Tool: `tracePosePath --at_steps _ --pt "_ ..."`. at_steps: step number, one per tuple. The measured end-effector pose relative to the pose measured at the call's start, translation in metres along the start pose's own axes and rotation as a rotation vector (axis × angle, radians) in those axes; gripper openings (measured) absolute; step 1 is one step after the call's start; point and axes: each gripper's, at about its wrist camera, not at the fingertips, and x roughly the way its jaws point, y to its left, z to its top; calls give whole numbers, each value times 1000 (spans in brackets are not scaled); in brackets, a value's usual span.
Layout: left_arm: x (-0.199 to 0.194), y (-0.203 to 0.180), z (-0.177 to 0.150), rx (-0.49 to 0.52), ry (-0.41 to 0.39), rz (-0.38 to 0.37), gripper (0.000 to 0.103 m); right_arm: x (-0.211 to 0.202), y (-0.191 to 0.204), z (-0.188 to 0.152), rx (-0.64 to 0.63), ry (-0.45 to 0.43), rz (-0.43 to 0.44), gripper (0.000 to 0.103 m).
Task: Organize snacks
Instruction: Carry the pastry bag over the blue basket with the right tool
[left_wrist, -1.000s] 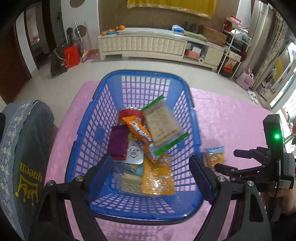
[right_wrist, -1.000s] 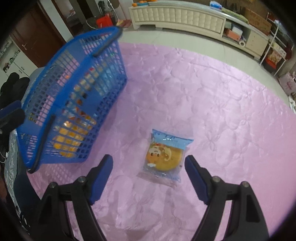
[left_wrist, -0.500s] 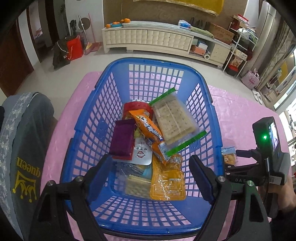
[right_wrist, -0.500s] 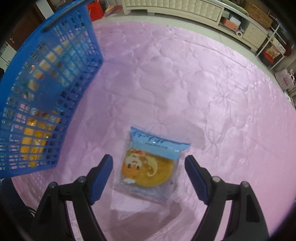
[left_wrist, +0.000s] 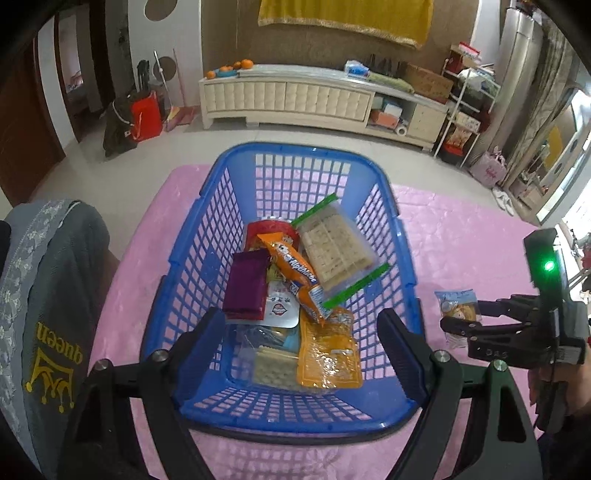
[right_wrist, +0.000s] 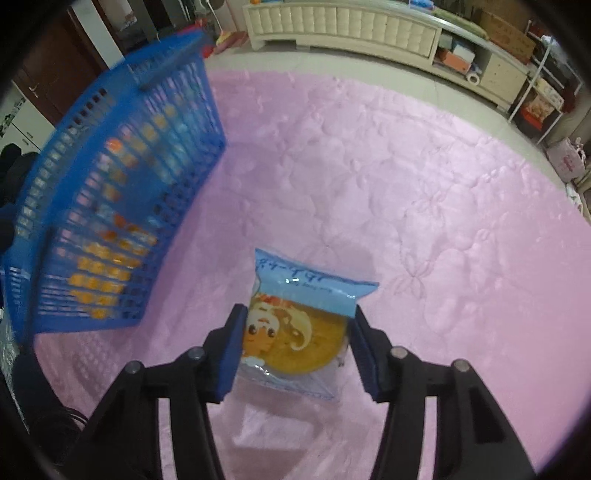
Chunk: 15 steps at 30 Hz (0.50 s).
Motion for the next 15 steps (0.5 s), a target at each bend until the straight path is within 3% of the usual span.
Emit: tracePosePath --at_steps 7,12,15 --pt "-33 7 0 -16 -60 -5 83 -65 30 -3 -24 -146 43 59" --pt "-52 21 -3 -46 -95 -39 83 -93 58 -7 -48 -205 86 59" --pt "-61 24 -6 -14 -127 -3 83 -103 72 -7 -56 -236 106 59"
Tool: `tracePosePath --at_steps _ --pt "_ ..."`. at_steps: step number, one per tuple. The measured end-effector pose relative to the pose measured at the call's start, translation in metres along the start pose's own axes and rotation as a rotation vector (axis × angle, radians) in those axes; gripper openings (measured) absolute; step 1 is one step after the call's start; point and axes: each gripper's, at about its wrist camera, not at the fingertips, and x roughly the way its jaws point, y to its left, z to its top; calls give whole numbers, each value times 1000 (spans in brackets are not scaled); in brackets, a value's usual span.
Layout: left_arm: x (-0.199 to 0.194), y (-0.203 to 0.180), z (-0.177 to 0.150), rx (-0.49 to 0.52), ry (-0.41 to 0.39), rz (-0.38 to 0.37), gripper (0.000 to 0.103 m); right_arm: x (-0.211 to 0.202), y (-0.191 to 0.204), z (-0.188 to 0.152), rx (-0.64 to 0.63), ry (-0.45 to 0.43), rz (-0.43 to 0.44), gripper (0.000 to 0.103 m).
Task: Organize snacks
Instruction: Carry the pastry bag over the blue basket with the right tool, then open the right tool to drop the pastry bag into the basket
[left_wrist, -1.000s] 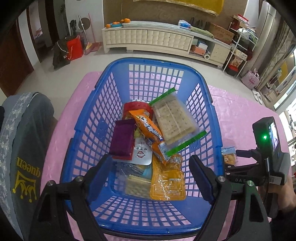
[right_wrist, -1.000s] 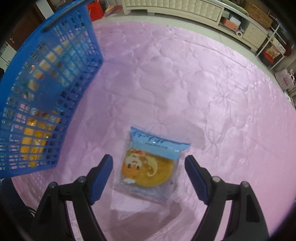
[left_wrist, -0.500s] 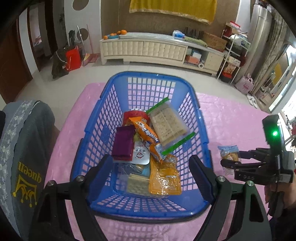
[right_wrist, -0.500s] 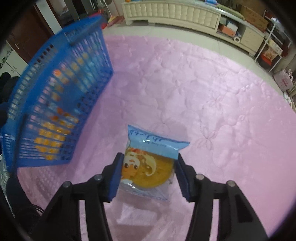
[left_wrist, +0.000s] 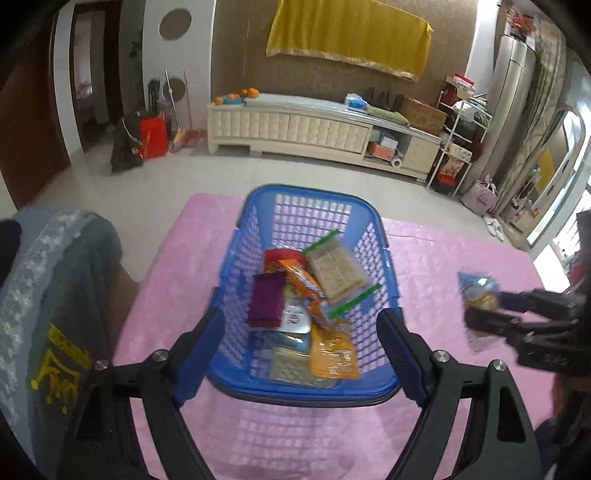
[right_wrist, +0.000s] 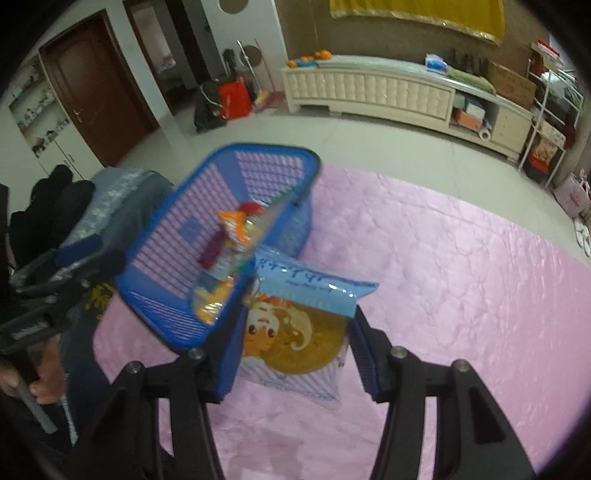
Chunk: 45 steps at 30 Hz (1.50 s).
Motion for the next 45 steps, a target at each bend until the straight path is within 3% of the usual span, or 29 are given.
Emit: tracePosePath --at_steps 8,14,21,40,42,45 --pt "-19 12 -4 56 -69 29 83 -4 29 23 -33 -33 18 59" --pt "-19 38 -6 27 -76 82 94 3 50 28 -67 -29 35 59" --pt "-9 64 -12 -3 -83 81 103 31 71 37 -103 22 33 59" --pt "6 108 -28 -104 -48 59 103 101 115 40 -233 155 13 59" --pt "6 110 -30 -107 -46 67 103 105 116 40 -229 164 28 60" --pt "6 112 -31 -115 -42 64 103 109 116 39 -223 169 71 73"
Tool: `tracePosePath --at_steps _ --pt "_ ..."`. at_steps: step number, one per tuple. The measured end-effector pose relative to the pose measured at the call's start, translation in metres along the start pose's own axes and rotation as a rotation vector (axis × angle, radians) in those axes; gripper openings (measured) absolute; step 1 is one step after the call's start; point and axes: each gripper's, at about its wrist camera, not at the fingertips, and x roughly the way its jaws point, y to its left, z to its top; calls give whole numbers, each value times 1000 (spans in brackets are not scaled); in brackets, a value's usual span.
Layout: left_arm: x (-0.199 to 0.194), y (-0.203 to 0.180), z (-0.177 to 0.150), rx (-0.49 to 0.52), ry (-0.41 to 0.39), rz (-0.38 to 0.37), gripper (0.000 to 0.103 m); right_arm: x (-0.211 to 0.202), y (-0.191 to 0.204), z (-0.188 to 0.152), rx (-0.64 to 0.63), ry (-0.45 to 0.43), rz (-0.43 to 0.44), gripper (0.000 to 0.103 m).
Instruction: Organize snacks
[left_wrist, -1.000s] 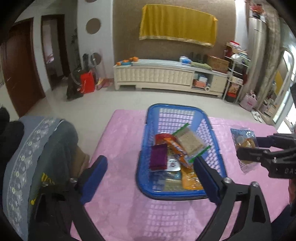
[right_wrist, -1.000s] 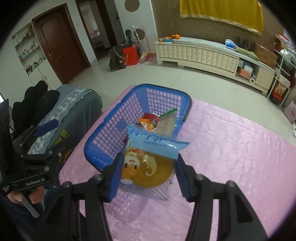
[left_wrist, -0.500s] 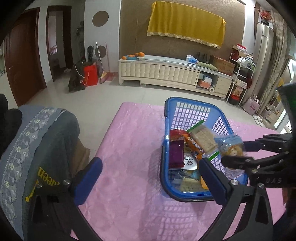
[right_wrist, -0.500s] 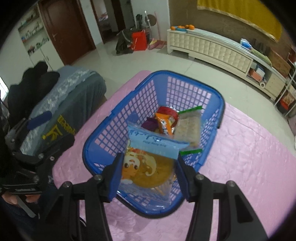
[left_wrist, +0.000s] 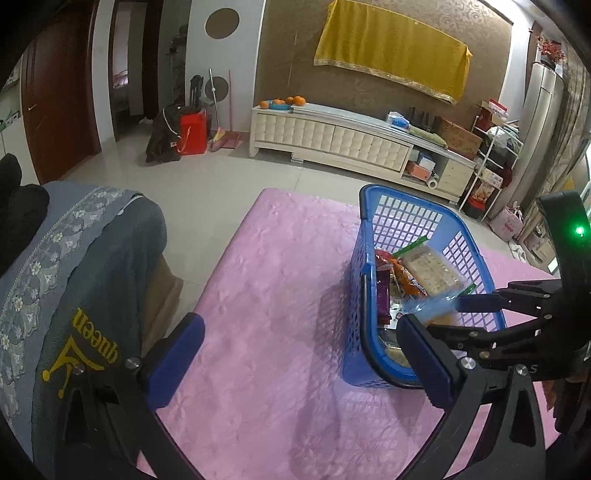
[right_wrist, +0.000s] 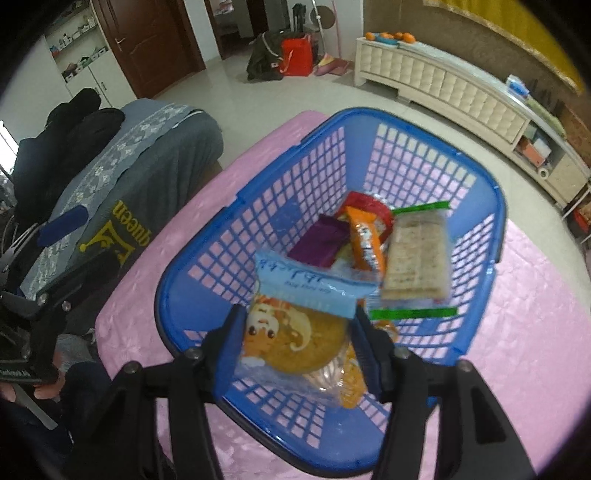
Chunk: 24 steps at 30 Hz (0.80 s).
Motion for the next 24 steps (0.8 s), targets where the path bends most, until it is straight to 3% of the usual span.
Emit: tracePosePath --at_steps 1,3,11,24 --pt "-1 -1 -1 1 0 -1 103 -1 -1 0 2 -9 18 80" --pt "-3 -5 -4 7 -1 1 103 -6 -4 -3 23 -35 33 82" --pt "-17 -27 -17 46 -13 -8 103 -45 -14 -28 43 -127 3 82" --pt "-70 -79 -72 57 -85 -46 103 -112 -29 -114 158 -306 -134 82"
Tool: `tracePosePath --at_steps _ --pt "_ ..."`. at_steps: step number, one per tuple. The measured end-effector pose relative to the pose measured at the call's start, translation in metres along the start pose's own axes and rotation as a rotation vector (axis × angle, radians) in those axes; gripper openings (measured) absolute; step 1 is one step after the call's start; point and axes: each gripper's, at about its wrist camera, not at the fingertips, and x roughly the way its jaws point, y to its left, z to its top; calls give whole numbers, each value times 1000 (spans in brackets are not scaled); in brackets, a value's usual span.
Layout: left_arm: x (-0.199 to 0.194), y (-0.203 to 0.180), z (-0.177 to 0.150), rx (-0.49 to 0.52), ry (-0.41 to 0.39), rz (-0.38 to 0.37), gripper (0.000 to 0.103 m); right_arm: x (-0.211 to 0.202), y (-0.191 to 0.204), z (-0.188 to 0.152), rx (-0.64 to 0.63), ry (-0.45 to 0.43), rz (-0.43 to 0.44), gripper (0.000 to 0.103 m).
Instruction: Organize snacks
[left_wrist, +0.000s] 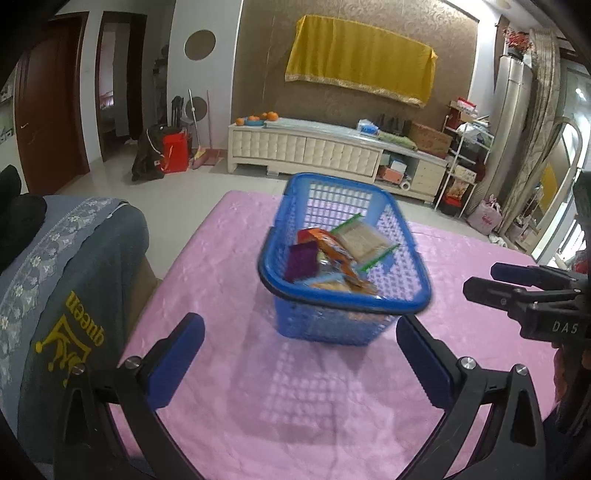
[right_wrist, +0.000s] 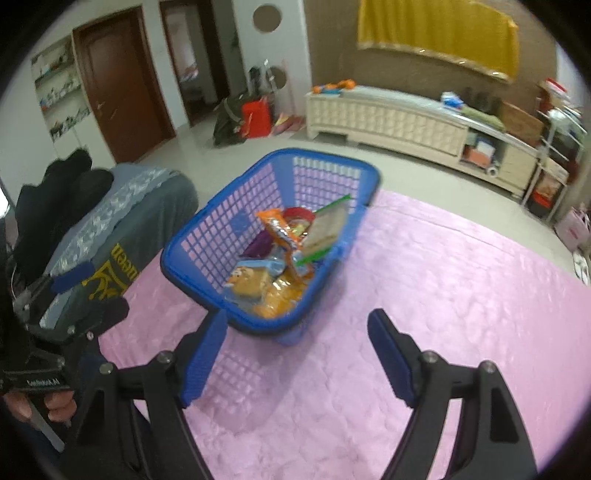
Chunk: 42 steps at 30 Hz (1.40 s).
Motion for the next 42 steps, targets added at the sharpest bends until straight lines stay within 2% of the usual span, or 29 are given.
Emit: tracePosePath --at_steps 6,9,12,14,15,16,21,24,32,42 --pt "-38 -26 -17 -17 -65 -16 103 -50 -3 -33 32 -106 -57 82" --pt "-61 -41 -23 7 -115 3 103 -74 -2 -50 38 -162 -69 85" --pt "-83 -54 -31 24 -151 -11 103 -95 2 -66 36 -204 -88 87" --pt "-92 -61 -37 42 -167 -20 103 -108 4 -76 36 -235 -101 91" --pt "-99 -66 -43 60 -176 -17 103 -112 6 -78 38 -245 -107 101" --pt "-103 -69 -45 70 -182 -18 103 -118 8 -82 38 -262 -115 103" --pt "-131 -84 -65 110 -218 -47 103 -148 17 -106 23 -341 -200 103" --pt "-144 -94 -74 139 -238 -60 103 -161 18 -116 43 -378 -209 103" --pt "-161 -98 -82 129 -258 -91 103 -173 24 -137 57 -389 -216 103" --pt "-165 -95 -89 138 -274 -85 103 -187 36 -153 58 -408 -210 103"
